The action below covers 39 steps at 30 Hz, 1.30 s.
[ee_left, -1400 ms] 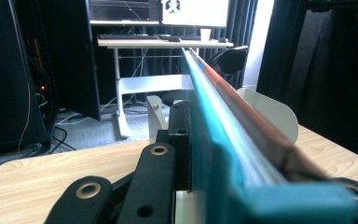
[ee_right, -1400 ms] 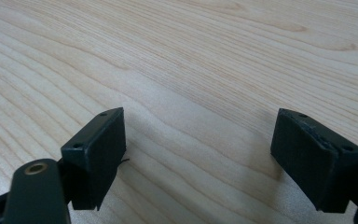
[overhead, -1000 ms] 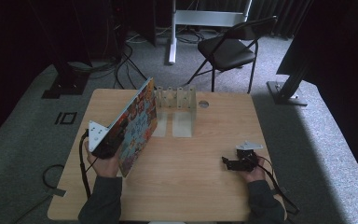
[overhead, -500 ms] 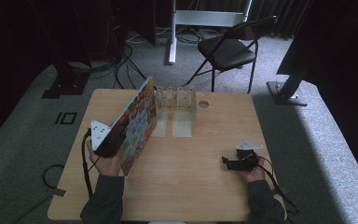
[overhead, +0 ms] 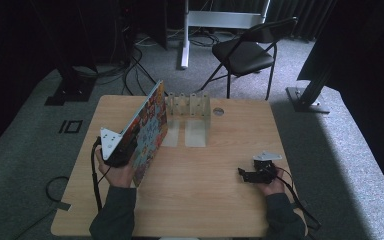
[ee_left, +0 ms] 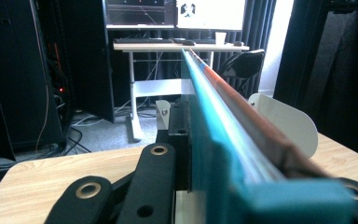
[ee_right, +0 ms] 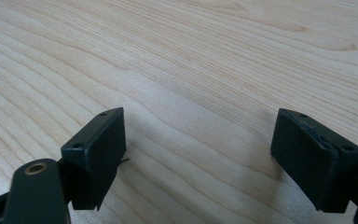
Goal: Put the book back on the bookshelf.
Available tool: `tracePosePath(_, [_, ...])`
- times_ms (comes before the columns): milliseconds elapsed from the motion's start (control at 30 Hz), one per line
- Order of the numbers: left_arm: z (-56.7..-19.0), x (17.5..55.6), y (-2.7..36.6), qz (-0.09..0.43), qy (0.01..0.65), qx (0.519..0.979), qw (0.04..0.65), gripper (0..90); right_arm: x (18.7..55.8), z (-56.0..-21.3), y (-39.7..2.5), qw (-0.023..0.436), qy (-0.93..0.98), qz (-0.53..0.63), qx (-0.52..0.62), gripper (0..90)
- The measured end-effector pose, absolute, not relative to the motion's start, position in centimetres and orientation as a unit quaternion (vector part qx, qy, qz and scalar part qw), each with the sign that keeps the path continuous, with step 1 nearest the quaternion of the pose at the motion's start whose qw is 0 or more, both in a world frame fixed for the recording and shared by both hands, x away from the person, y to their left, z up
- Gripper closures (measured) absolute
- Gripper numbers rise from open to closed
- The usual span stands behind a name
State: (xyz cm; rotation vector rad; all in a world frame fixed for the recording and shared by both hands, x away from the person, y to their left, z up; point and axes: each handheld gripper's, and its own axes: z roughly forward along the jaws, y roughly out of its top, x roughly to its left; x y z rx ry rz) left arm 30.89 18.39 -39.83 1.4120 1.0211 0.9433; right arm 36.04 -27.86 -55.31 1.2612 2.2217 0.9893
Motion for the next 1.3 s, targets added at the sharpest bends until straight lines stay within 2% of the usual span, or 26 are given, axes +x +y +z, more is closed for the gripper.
tracePosePath(1300, [-40.1,32.0,16.8,0.424,0.455,0.571,0.536,80.7,36.0,-55.3,-27.9,0.200,0.795,0.354,0.451,17.6])
